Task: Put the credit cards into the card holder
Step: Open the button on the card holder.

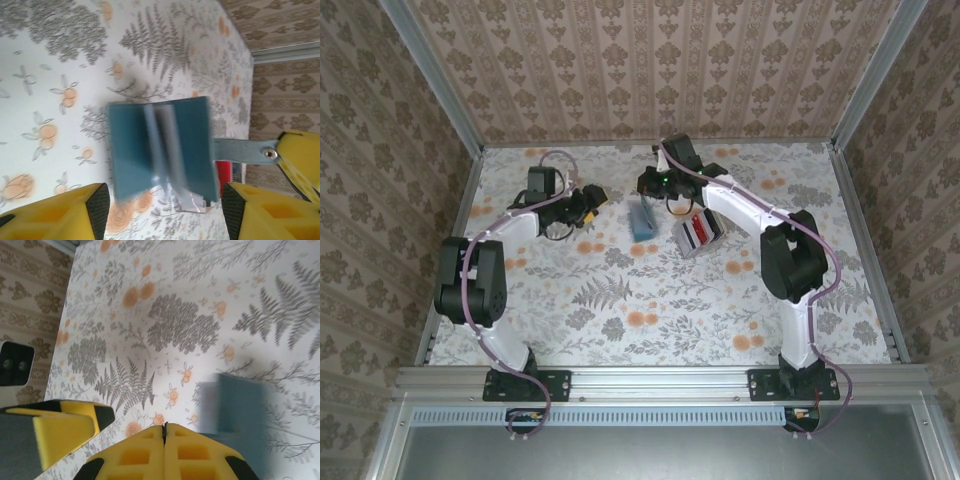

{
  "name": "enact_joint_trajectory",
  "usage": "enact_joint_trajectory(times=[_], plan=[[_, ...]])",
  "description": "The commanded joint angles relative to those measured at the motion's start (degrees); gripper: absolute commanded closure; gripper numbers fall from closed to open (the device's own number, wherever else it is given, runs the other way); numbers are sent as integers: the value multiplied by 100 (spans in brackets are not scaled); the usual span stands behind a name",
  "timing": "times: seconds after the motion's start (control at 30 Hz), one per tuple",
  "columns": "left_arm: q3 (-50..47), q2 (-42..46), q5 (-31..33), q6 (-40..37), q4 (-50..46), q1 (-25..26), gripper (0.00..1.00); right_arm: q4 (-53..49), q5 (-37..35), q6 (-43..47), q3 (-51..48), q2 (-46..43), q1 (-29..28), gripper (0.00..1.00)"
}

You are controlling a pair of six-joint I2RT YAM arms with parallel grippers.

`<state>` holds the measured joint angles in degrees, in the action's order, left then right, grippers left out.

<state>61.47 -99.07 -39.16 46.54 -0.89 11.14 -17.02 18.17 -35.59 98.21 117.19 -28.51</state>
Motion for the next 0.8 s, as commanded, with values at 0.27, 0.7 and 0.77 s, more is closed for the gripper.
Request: enact_joint_trajectory(times=[0.27,0.7,0.77], plan=[[-426,39,50,-161,-46,53,35,30,289,-99,-430,-2,-251,100],[-606,91,41,-34,254,170,36,675,1096,-1030,-584,-354,-322,100],[-786,269,169,-18,296,69,36,895,1157,-1234,-600,-277,-509,100]])
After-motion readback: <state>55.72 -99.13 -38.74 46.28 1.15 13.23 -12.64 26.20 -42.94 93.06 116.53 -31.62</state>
